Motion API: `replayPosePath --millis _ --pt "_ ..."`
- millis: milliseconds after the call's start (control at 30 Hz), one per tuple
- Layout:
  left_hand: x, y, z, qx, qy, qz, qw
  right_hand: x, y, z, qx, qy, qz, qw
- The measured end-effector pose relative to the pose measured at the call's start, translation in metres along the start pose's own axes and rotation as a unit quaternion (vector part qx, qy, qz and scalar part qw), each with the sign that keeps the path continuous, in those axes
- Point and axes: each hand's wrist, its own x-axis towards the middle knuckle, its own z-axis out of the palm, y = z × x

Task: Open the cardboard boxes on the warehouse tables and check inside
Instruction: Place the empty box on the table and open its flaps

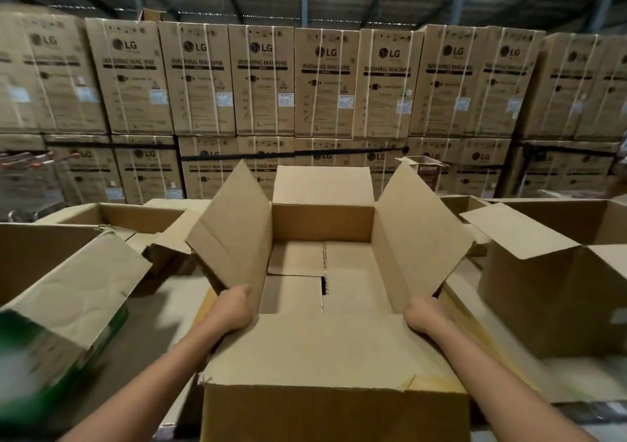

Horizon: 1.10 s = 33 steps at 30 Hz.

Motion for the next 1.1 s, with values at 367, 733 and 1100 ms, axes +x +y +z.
replayPosePath --millis 367,733,1100 --pt "-0.037 0.036 -0.032 0.075 -0.122 0.081 0.986 -0.052 -0.006 -0.032 -0.049 -0.033 -0.191 0.980" --pt "-0.075 0.077 0.013 0.080 -0.239 0.124 0.960 -0.086 -0.020 -0.012 -0.072 -0.190 -0.298 0.933" --pt "-0.037 0.118 -0.004 0.073 -0.181 0.151 0.969 -0.069 -0.012 -0.058 -0.029 0.100 -0.248 0.963"
